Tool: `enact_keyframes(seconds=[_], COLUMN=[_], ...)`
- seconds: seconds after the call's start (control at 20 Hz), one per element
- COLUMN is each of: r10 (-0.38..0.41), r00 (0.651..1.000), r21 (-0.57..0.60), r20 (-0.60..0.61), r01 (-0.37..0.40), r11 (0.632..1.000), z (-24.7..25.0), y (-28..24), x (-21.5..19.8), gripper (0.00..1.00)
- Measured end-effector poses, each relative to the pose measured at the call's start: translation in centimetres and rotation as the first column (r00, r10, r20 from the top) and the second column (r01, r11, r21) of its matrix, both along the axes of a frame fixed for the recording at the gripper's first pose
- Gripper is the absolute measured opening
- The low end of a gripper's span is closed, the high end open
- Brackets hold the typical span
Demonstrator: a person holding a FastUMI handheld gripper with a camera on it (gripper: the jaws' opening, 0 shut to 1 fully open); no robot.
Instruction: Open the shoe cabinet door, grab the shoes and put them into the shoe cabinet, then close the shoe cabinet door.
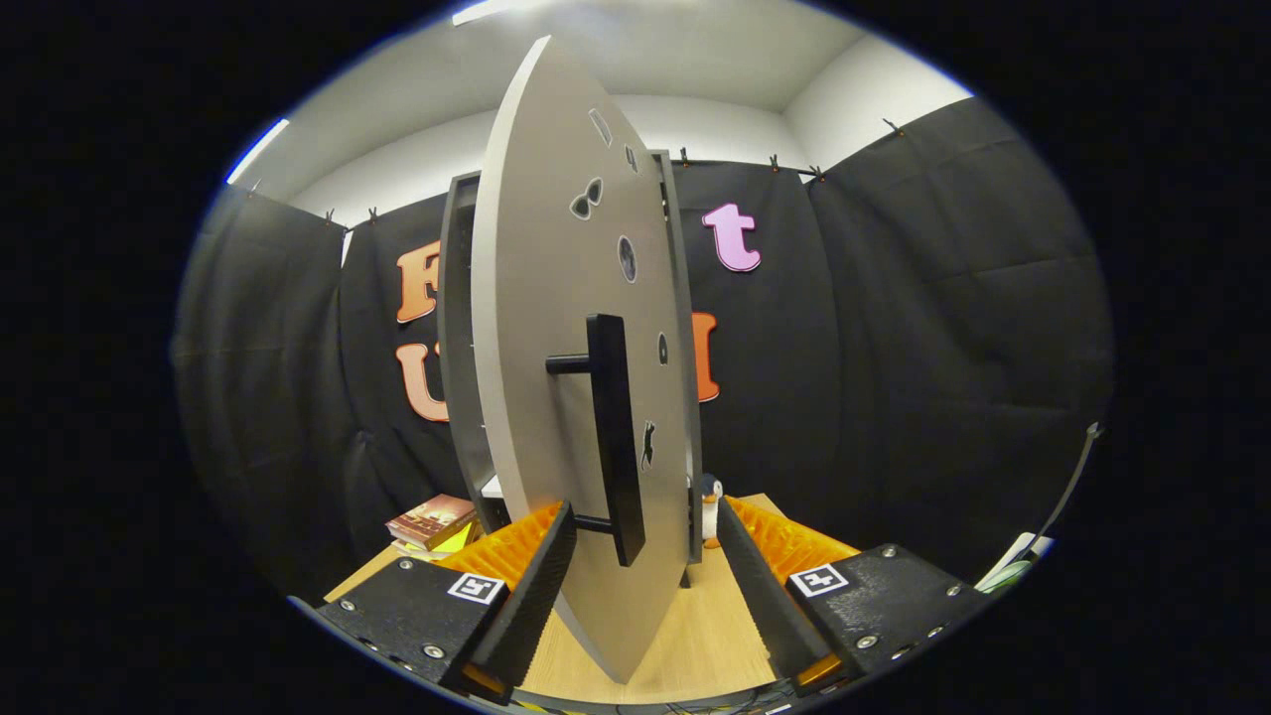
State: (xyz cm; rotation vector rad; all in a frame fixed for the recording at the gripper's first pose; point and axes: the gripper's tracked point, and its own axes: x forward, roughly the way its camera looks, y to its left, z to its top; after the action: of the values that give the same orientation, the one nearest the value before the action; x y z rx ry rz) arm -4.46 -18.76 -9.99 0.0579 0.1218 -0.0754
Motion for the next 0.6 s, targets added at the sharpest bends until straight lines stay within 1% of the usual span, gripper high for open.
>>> enact_keyframes(seconds=[0.3,0.45,0.6], r10=[0.052,0.08,0.139], r00=[0.999,0.997,0.99], r21=[0.012,0.004,0.004], r20=[-0.014,-0.014,-0.019], r01=[-0.052,-0.08,-0.139], r11=[0.999,0.997,0.99], z=[-0.5,-0.5,-0.5], y=[5.1,8.0,12.1], x=[2.6,4.5,6.4], gripper=[0.89,0.9,0.91])
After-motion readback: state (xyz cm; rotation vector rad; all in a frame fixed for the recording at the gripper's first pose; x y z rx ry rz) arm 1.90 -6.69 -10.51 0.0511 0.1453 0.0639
